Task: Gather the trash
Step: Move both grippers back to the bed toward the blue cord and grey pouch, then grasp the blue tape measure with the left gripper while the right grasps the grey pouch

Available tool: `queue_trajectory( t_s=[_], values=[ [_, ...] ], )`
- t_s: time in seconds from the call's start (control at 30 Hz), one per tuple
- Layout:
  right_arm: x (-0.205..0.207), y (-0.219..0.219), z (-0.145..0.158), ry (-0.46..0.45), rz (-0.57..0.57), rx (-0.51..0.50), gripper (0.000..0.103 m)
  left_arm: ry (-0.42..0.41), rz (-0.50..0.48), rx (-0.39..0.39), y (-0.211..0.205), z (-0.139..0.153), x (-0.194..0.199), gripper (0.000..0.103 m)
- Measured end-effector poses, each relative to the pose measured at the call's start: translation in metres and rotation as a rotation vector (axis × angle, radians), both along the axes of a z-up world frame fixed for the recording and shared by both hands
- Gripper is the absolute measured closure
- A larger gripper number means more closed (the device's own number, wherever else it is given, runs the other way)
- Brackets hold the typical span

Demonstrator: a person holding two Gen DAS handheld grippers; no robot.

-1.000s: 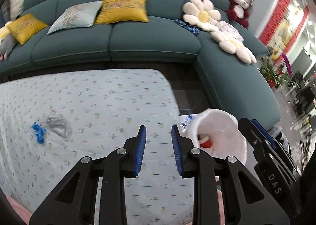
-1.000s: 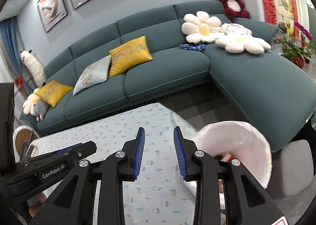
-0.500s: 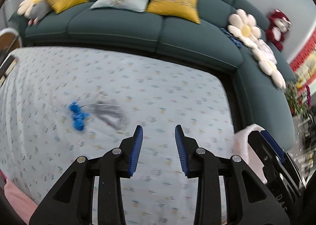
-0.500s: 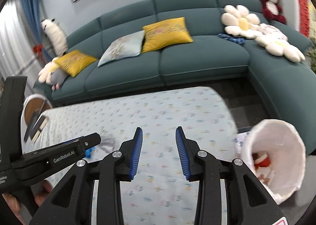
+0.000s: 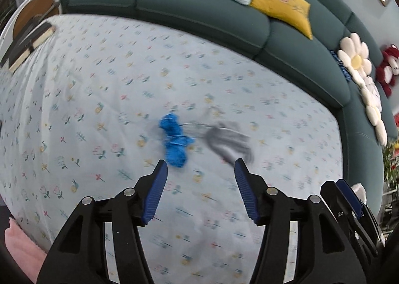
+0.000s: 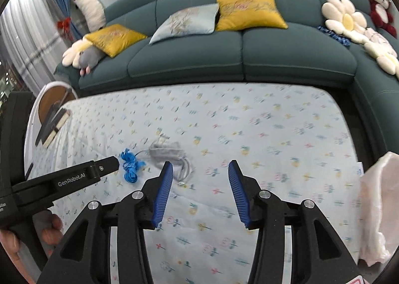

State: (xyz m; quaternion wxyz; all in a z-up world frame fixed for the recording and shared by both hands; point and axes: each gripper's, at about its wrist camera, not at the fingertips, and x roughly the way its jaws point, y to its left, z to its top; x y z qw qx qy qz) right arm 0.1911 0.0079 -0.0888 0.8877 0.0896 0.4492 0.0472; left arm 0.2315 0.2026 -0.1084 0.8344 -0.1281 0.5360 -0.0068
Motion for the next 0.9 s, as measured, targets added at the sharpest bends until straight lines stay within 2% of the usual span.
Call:
queue_trajectory(
  t_s=[0.2, 0.27, 0.43, 0.9],
  values=[
    [0.028, 0.025, -0.028, 0.050, 0.036, -0.013, 0.055, 0.047, 0.031, -0.006, 0.024, -0.028, 0.017, 0.049],
    [0.036, 0.029, -0.036, 0.065, 0.042, -0.015, 0.055, 0.058, 0.035, -0.012, 0.028, -0.036, 0.023, 0.043],
    [0.055, 0.035, -0.057, 0.100, 0.042, -0.025, 0.053, 0.071, 0.037, -0.029, 0.031, -0.049, 0.033, 0.040],
    [0.080, 0.043, -0.097, 0.168, 0.038, -0.013, 0.051, 0.110, 0.056, -0.064, 0.037, -0.080, 0.052, 0.040]
  ],
)
